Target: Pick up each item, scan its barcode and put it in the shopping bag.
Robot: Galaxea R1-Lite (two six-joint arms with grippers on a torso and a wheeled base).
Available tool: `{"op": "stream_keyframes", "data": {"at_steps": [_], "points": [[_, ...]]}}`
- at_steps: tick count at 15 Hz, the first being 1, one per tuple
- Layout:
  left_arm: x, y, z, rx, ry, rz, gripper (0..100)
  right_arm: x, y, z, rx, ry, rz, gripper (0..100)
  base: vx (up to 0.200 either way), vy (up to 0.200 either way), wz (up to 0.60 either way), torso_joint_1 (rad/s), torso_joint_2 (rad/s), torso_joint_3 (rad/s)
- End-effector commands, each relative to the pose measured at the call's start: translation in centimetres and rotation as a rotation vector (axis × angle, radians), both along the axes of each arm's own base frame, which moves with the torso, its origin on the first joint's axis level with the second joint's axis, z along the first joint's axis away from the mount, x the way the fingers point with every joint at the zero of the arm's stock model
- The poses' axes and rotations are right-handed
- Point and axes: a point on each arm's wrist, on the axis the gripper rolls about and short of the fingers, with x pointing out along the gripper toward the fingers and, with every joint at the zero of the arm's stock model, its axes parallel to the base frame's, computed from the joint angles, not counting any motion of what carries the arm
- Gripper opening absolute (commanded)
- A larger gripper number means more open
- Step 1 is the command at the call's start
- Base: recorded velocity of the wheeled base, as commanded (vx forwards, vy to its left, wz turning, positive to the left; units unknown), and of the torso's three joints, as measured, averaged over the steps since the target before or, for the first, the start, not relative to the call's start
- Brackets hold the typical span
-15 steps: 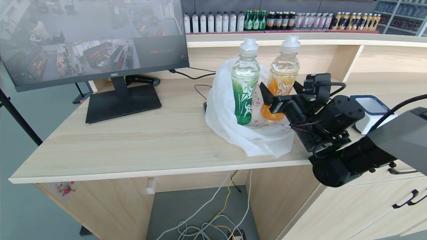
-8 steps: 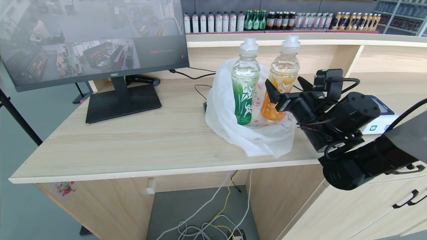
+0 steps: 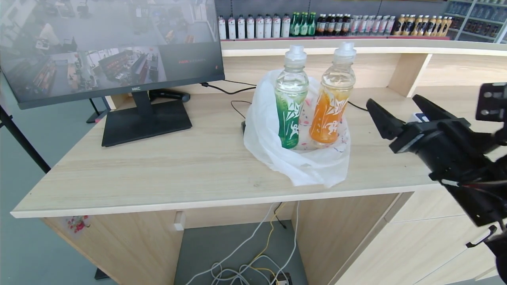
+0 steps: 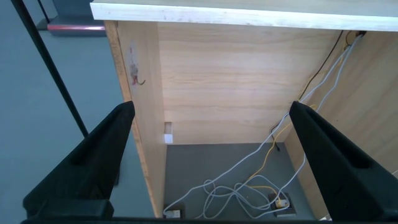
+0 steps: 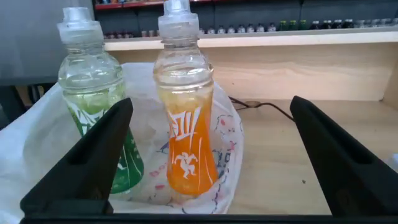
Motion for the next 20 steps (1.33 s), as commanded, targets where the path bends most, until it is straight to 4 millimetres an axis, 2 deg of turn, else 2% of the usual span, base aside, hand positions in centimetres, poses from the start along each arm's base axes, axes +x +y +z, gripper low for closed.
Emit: {"op": "stream_keyframes", "data": {"at_steps": [1, 3, 5, 8, 9, 10, 11, 15, 19, 20], "points": [[0.0, 0.0, 0.0, -0.001, -0.001, 0.000, 100, -10.6, -4.2, -2.4, -0.004, 0.012, 0.001, 100, 0.000, 0.000, 0.00, 0.000, 0.00, 0.000], [0.0, 0.0, 0.0, -0.001, -0.001, 0.000, 100, -12.1, -4.8, -3.1, -0.011, 0.055, 0.007, 100, 0.000, 0.000, 0.00, 0.000, 0.00, 0.000], [0.0, 0.0, 0.0, 0.001, -0.001, 0.000, 100, -13.4, -5.3, -4.6, -0.061, 0.204, 0.016, 100, 0.000, 0.000, 0.00, 0.000, 0.00, 0.000], [0.0, 0.0, 0.0, 0.001, -0.001, 0.000, 100, -17.6, -6.5, -7.6, -0.196, 0.360, 0.102, 100, 0.000, 0.000, 0.00, 0.000, 0.00, 0.000], [0.0, 0.0, 0.0, 0.001, -0.001, 0.000, 100, -19.1, -7.2, -9.1, -0.245, 0.415, 0.112, 100, 0.000, 0.000, 0.00, 0.000, 0.00, 0.000], [0.0, 0.0, 0.0, 0.001, -0.001, 0.000, 100, -21.6, -8.4, -11.5, -0.301, 0.474, 0.125, 100, 0.000, 0.000, 0.00, 0.000, 0.00, 0.000], [0.0, 0.0, 0.0, 0.001, -0.001, 0.000, 100, -22.8, -9.0, -12.8, -0.324, 0.482, 0.128, 100, 0.000, 0.000, 0.00, 0.000, 0.00, 0.000], [0.0, 0.0, 0.0, 0.001, -0.001, 0.000, 100, -23.4, -9.2, -12.9, -0.288, 0.470, 0.060, 100, 0.000, 0.000, 0.00, 0.000, 0.00, 0.000], [0.0, 0.0, 0.0, 0.001, -0.001, 0.000, 100, -23.0, -8.7, -12.9, -0.212, 0.574, -0.247, 100, 0.000, 0.000, 0.00, 0.000, 0.00, 0.000], [0.0, 0.0, 0.0, 0.001, -0.001, 0.000, 100, -23.1, -8.7, -12.9, -0.200, 0.568, -0.260, 100, 0.000, 0.000, 0.00, 0.000, 0.00, 0.000]]}}
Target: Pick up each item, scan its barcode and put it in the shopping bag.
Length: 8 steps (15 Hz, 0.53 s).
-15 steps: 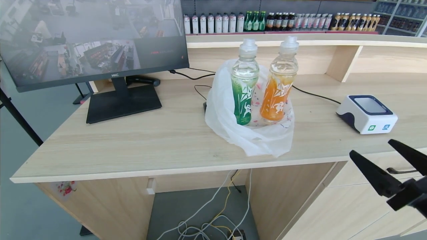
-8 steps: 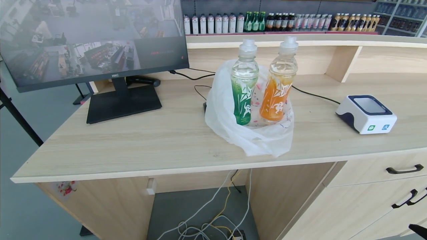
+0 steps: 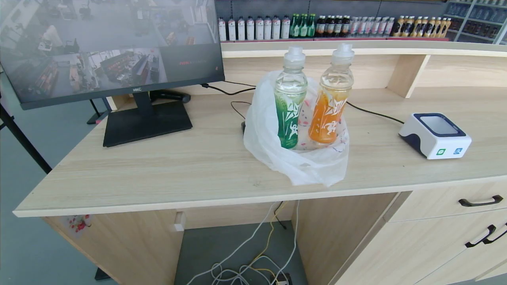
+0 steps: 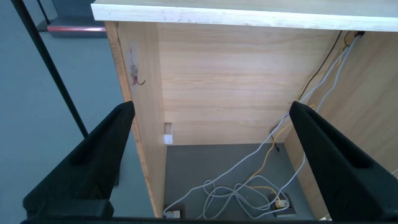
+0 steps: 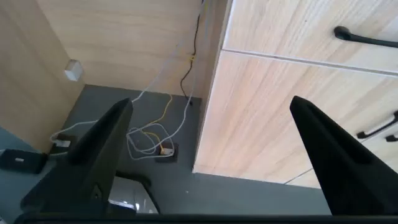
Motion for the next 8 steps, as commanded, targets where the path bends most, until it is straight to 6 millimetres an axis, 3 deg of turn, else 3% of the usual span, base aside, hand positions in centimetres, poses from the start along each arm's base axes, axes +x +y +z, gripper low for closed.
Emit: {"op": "stream_keyframes", "data": {"at_steps": [1, 8], "points": [[0.00, 0.00, 0.00, 0.004, -0.001, 0.001, 100, -0.22, 0.06, -0.05, 0.004, -0.023, -0.075, 100, 0.000, 0.000, 0.00, 0.000, 0.00, 0.000], [0.00, 0.00, 0.00, 0.002, -0.001, 0.001, 100, -0.64, 0.05, -0.20, 0.087, -0.069, -0.073, 100, 0.000, 0.000, 0.00, 0.000, 0.00, 0.000]]}}
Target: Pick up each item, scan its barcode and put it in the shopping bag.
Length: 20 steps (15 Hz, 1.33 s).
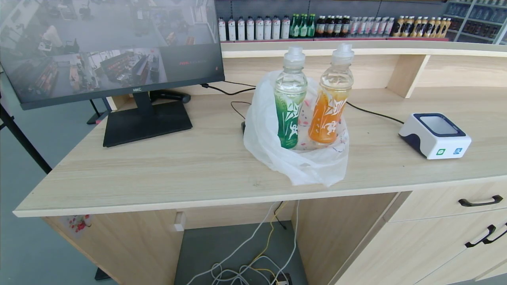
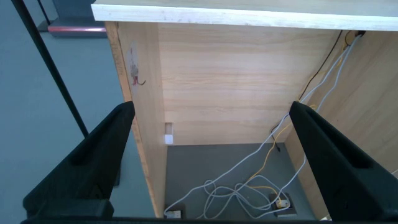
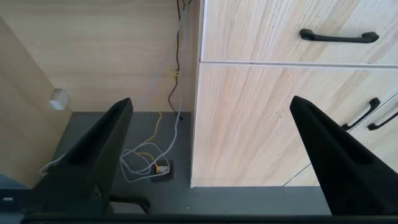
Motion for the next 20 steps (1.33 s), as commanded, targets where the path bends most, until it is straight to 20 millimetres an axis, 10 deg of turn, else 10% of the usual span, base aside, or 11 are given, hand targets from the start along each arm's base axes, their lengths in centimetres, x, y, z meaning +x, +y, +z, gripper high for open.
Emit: {"op": "stream_keyframes", "data": {"at_steps": [1, 20], "points": [[0.00, 0.00, 0.00, 0.001, -0.001, 0.000, 100, 0.16, 0.01, -0.59, 0.011, 0.014, -0.001, 100, 0.000, 0.000, 0.00, 0.000, 0.00, 0.000], [0.00, 0.00, 0.00, -0.003, -0.001, 0.000, 100, 0.16, 0.01, -0.53, 0.030, 0.009, 0.000, 100, 0.000, -0.189, 0.00, 0.002, 0.00, 0.002]]}}
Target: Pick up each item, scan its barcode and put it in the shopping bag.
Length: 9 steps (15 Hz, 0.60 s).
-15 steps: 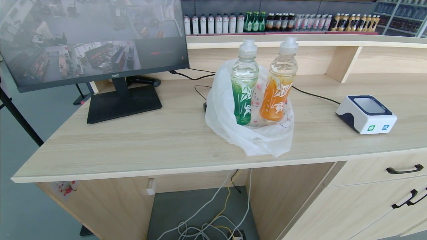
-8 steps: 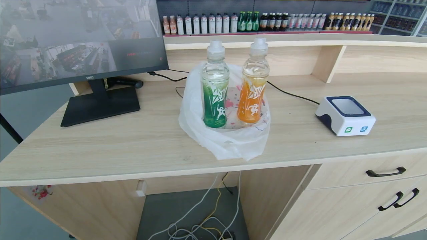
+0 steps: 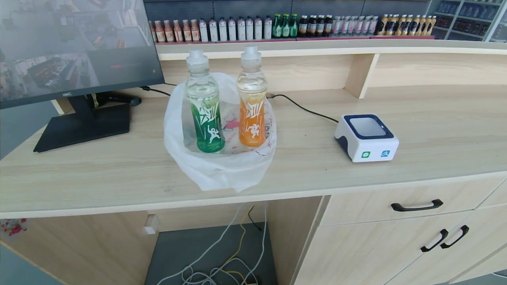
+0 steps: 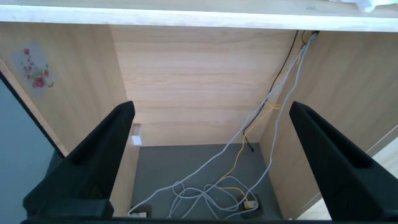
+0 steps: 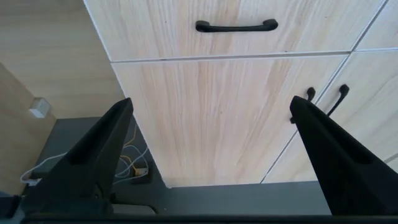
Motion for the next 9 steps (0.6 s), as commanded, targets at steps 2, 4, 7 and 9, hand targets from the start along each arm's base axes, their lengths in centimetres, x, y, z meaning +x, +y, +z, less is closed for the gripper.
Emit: {"op": "stream_keyframes", "data": {"at_steps": [2, 4, 7, 9], "points": [[0.00, 0.00, 0.00, 0.000, 0.000, 0.000, 100, 0.05, 0.00, 0.01, -0.002, 0.007, 0.000, 100, 0.000, -0.200, 0.00, 0.002, 0.00, 0.002], [0.00, 0.00, 0.00, 0.000, 0.000, 0.000, 100, 0.05, 0.00, 0.01, -0.001, 0.007, 0.000, 100, 0.000, -0.200, 0.00, 0.002, 0.00, 0.005], [0.00, 0.00, 0.00, 0.000, 0.000, 0.000, 100, 0.05, 0.00, 0.01, -0.002, 0.007, 0.000, 100, 0.000, -0.200, 0.00, -0.001, 0.00, 0.001], [0.00, 0.00, 0.00, 0.000, 0.000, 0.000, 100, 0.05, 0.00, 0.01, -0.001, 0.007, 0.000, 100, 0.000, -0.200, 0.00, 0.002, 0.00, 0.000]]}}
